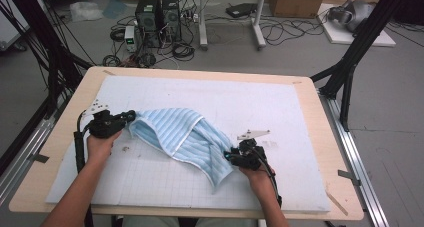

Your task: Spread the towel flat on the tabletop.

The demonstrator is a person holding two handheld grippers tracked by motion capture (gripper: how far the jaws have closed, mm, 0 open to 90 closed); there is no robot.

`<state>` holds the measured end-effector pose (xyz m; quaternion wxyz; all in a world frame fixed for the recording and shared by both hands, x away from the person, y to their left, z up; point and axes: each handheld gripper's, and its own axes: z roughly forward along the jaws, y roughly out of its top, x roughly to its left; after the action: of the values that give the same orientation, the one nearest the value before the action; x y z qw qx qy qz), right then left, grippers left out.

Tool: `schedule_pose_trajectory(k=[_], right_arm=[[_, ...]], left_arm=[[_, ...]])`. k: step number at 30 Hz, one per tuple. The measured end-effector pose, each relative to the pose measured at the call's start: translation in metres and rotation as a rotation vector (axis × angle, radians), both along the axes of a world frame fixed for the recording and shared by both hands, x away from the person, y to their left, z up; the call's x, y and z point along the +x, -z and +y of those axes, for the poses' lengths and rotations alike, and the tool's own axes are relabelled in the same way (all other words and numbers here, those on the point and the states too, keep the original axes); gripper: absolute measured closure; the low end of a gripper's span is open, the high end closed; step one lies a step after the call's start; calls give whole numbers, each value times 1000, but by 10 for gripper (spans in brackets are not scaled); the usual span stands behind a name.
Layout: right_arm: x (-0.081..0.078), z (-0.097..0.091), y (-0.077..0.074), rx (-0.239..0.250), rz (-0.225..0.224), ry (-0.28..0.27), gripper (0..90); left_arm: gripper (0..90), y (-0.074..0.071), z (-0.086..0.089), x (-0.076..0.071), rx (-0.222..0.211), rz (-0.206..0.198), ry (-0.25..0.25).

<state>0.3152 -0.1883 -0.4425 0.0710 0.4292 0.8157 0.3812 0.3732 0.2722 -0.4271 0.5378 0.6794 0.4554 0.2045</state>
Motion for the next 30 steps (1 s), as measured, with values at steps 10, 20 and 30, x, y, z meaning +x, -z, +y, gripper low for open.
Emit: schedule_pose_trajectory(k=[10, 20, 30], right_arm=[[-39, -23, -11, -117, 18, -129, 842], [-56, -31, -25, -10, -93, -97, 504], [-1, 54, -40, 67, -219, -230, 304]], left_arm=[[857, 2, -6, 12, -20, 16, -14], [534, 10, -14, 18, -34, 60, -65], [369, -1, 9, -5, -14, -36, -28]])
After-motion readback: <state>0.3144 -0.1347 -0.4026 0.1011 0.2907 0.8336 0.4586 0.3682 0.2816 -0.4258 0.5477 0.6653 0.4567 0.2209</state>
